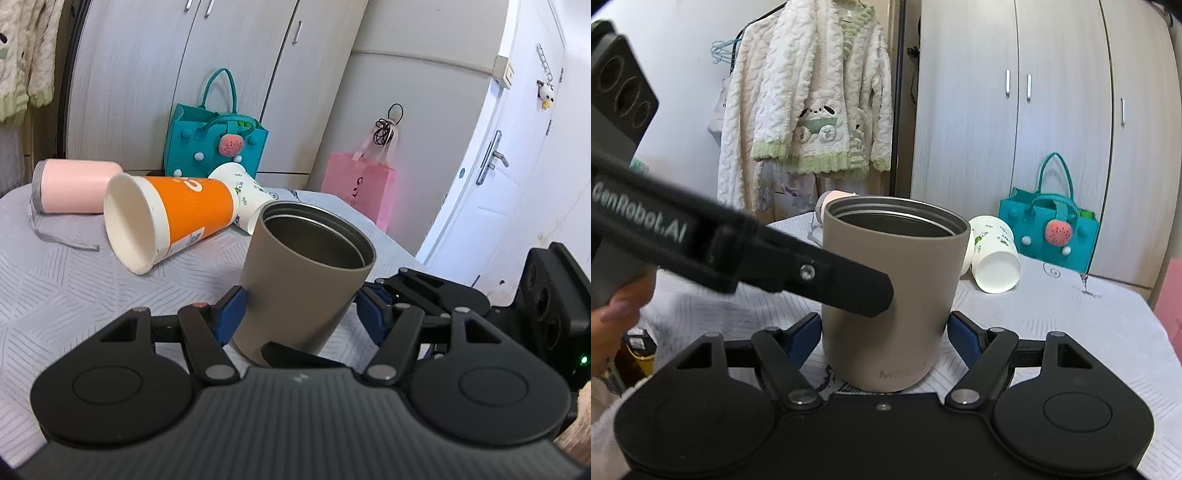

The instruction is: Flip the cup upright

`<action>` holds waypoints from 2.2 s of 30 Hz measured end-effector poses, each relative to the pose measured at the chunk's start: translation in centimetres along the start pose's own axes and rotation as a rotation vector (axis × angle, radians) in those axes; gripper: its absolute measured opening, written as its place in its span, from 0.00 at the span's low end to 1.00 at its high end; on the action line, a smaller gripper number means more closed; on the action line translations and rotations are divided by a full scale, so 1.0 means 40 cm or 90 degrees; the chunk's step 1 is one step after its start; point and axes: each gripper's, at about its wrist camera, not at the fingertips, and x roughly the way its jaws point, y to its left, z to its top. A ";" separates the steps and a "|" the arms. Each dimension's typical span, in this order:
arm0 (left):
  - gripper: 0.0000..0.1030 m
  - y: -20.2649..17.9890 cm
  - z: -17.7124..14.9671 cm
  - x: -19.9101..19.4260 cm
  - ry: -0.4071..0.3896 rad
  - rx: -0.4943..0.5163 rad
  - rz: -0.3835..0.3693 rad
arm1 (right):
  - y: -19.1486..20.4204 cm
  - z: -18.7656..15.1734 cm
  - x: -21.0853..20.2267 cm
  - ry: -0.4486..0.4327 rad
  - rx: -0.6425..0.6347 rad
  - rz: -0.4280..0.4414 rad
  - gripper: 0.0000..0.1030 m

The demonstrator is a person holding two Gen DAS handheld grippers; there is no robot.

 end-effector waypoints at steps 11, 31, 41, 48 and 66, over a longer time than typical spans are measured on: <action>0.61 -0.013 -0.005 0.000 0.013 -0.012 0.014 | 0.022 0.006 -0.010 0.010 -0.007 -0.012 0.86; 0.96 0.003 -0.045 -0.154 0.059 -0.113 0.266 | 0.013 -0.007 -0.110 0.056 0.073 -0.106 0.92; 0.98 0.002 -0.039 -0.211 0.106 -0.149 0.352 | 0.017 0.055 -0.154 0.127 0.156 -0.186 0.99; 0.98 -0.037 -0.029 -0.226 0.128 -0.101 0.406 | 0.056 0.083 -0.200 0.152 0.175 -0.168 0.99; 0.98 -0.118 -0.014 -0.252 0.164 -0.027 0.449 | 0.073 0.116 -0.278 0.137 0.209 -0.183 0.99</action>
